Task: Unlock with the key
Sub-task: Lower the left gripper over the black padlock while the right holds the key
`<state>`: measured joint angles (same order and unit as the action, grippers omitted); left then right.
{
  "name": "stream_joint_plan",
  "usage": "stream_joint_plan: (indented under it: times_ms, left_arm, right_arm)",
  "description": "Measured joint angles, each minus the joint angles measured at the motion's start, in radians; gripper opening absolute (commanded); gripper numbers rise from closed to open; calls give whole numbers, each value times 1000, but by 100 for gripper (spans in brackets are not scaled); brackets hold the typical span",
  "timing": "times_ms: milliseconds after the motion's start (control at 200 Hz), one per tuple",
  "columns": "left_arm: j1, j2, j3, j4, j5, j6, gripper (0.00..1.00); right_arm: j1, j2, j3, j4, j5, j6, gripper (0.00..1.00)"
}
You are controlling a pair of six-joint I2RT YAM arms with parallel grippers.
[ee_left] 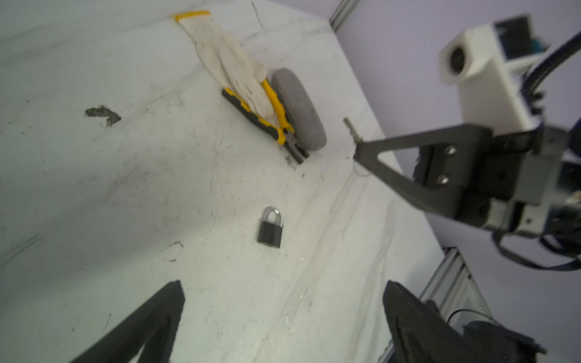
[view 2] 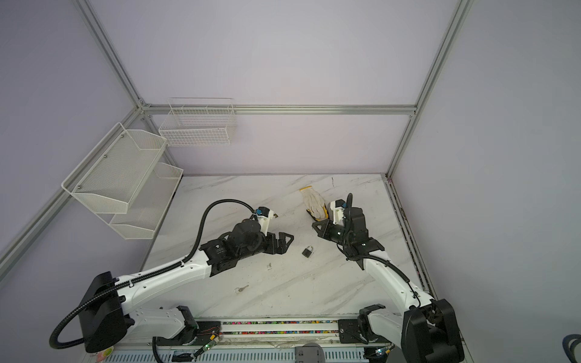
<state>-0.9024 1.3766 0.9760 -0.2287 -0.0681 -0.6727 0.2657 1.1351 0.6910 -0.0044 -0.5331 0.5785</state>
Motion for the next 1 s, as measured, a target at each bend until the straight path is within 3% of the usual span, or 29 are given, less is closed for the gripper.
stream_joint_plan:
  times_ms: [190,425,845,1000]
  left_arm:
    - [-95,267,237,-194,-76,90,89]
    - [-154,502,467,-343,-144,164,83]
    - [-164,837,791,-577,-238,168,72]
    - [-161,897,861,-628,-259,148,67]
  right_arm:
    - [-48,1,19,-67,67,-49,0]
    - [-111,47,20,-97,89,-69,0]
    - [-128,80,21,-99,100,-79,0]
    - [-129,80,21,-97,102,-80,0]
